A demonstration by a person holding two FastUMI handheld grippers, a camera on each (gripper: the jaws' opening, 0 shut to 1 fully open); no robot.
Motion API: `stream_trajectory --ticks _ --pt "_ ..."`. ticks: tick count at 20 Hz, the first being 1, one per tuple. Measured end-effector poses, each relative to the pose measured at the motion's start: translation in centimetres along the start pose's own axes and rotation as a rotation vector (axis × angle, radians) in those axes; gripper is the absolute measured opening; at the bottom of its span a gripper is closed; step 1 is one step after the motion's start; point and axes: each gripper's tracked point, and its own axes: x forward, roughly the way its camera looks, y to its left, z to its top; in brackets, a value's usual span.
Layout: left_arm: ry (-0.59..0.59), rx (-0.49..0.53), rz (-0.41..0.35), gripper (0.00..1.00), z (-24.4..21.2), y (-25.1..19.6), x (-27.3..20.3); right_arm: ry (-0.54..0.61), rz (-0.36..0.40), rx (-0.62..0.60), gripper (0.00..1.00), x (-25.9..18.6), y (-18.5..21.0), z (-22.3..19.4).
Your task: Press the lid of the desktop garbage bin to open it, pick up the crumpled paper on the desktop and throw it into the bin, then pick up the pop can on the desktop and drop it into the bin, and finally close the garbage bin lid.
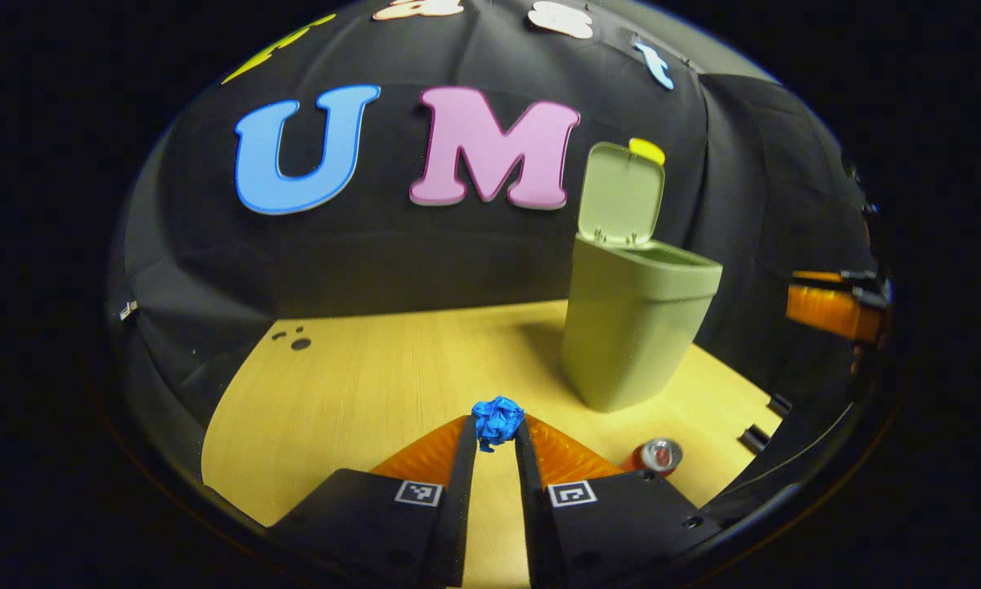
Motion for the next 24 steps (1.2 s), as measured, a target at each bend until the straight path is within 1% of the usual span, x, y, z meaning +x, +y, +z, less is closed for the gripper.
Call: stream_trajectory --ticks 1,5,8,9,10,11,13,14,16,17,18,24 --pt "-0.042 -0.003 -0.010 0.33 2.1 -0.3 0.1 0.006 0.000 -0.002 0.96 0.0 -0.1 -0.2" --pt "-0.178 -0.012 -0.074 0.33 9.7 -2.5 0.9 0.016 -0.008 0.016 0.96 -0.7 -0.4 -1.0" --pt "-0.231 -0.010 -0.150 0.33 13.8 -5.3 2.2 0.018 -0.024 0.026 0.96 -1.2 -1.2 -1.4" --pt "-0.245 0.000 -0.175 0.29 14.8 -6.1 2.5 0.020 -0.028 0.029 0.96 -1.3 -1.4 -1.5" --pt "-0.253 0.011 -0.200 0.33 15.7 -7.2 3.0 0.024 -0.035 0.031 0.96 -1.5 -1.7 -1.7" --pt "-0.257 0.019 -0.227 0.33 16.4 -8.5 3.7 0.028 -0.041 0.034 0.96 -1.7 -2.0 -2.0" --pt "-0.247 0.032 -0.278 0.33 17.0 -11.3 5.3 0.037 -0.055 0.043 0.96 -2.2 -2.6 -2.3" --pt "-0.240 0.038 -0.301 0.29 17.1 -12.5 6.1 0.038 -0.063 0.048 0.96 -2.4 -3.0 -2.5" --pt "-0.226 0.060 -0.333 0.29 17.2 -14.6 7.7 0.042 -0.082 0.054 0.96 -2.8 -3.9 -2.8" --pt "-0.217 0.071 -0.346 0.33 17.1 -15.6 8.6 0.044 -0.092 0.056 0.96 -2.9 -4.4 -2.9" --pt "-0.209 0.080 -0.358 0.33 17.0 -16.6 9.4 0.045 -0.099 0.060 0.96 -3.1 -4.8 -3.0" --pt "-0.148 0.146 -0.377 0.33 15.7 -19.9 14.3 0.052 -0.146 0.075 0.96 -3.5 -7.8 -3.5"
